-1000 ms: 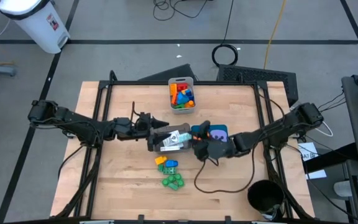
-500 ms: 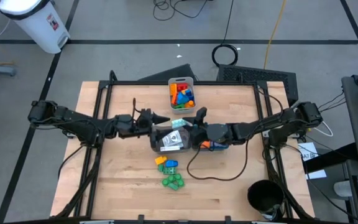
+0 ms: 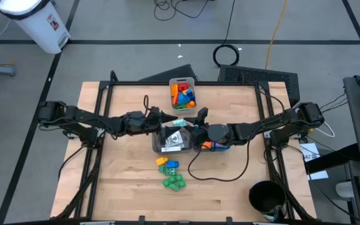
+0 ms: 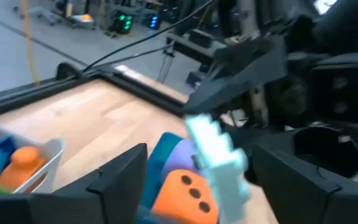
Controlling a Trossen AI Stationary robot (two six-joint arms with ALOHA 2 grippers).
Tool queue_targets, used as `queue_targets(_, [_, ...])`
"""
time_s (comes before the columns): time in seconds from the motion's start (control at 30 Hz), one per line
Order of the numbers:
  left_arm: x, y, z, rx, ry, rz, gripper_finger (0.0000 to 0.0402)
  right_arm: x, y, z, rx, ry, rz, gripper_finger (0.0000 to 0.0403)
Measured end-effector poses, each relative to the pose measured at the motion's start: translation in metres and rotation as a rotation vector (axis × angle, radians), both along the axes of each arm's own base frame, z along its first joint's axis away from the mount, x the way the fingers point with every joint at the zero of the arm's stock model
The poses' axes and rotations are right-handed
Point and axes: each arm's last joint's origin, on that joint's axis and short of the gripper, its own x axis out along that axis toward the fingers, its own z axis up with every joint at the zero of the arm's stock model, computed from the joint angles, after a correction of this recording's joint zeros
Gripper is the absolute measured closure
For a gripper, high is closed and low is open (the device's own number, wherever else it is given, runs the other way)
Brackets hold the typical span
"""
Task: Pick & Place Toys
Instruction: Put the light blue game piece into the gray bin
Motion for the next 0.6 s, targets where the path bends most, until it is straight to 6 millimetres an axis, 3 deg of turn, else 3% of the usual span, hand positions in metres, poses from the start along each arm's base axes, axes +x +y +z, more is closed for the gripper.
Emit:
queue_targets(0.13, [0.0016,-0.0005,0.0036,0.010,-0.008,-0.013,0.0165,0.0000,0.0000,-0.0001,0.000,0.002,0.000,0.0268])
queue_targets(0.43, [0.0014,-0.0007,0.0004,-0.008,0.027,-0.018,0.0347,-0.0001,-0.0001,-0.0006,-0.004,0.007,-0.003,0.0262])
queue_targets(0.6, [0.0000,0.0064,0.0032,0.039,0.019,0.001,0.0355,-0.0023,0.0012,0.0022,0.140,-0.068,-0.041,0.0221])
